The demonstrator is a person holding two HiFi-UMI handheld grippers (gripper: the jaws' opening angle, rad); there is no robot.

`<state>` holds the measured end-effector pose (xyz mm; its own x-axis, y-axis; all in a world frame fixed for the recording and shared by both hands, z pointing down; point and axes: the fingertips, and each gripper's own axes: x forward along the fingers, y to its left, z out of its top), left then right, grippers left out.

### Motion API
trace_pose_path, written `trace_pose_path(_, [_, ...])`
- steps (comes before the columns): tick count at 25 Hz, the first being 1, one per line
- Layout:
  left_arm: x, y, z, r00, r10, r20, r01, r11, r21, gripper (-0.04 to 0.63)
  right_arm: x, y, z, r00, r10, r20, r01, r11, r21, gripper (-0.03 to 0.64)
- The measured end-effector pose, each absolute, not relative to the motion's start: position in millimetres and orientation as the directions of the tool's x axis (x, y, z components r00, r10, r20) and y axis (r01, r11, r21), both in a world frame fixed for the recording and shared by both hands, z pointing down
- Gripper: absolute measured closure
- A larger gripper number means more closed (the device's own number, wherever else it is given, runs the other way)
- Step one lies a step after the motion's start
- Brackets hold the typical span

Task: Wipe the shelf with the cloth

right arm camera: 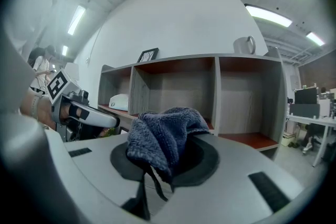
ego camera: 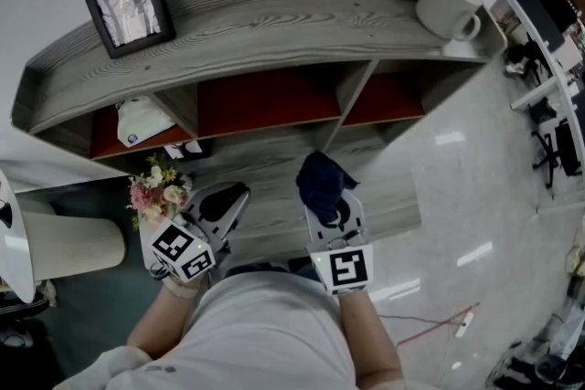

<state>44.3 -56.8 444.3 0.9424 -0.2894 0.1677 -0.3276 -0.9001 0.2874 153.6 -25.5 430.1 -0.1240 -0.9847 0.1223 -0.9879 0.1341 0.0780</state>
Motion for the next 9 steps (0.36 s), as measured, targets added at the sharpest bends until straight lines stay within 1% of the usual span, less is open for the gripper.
trace_pose_path(4, [44.1,-58.2,445.0,0.942,-0.289,0.173,-0.329,-0.9,0.287,0.546,154.4,-28.2,431.5,-0.121,-0.985,0.126,-0.989,0.131,0.071,0.534])
trace_pose_path(9, [45.3,-57.4,446.4,0.949,-0.262,0.175,-0.305,-0.902,0.305,0.549,155.8,-32.2,432.7,-0.118,-0.985,0.129,-0.989,0.128,0.068,0.534])
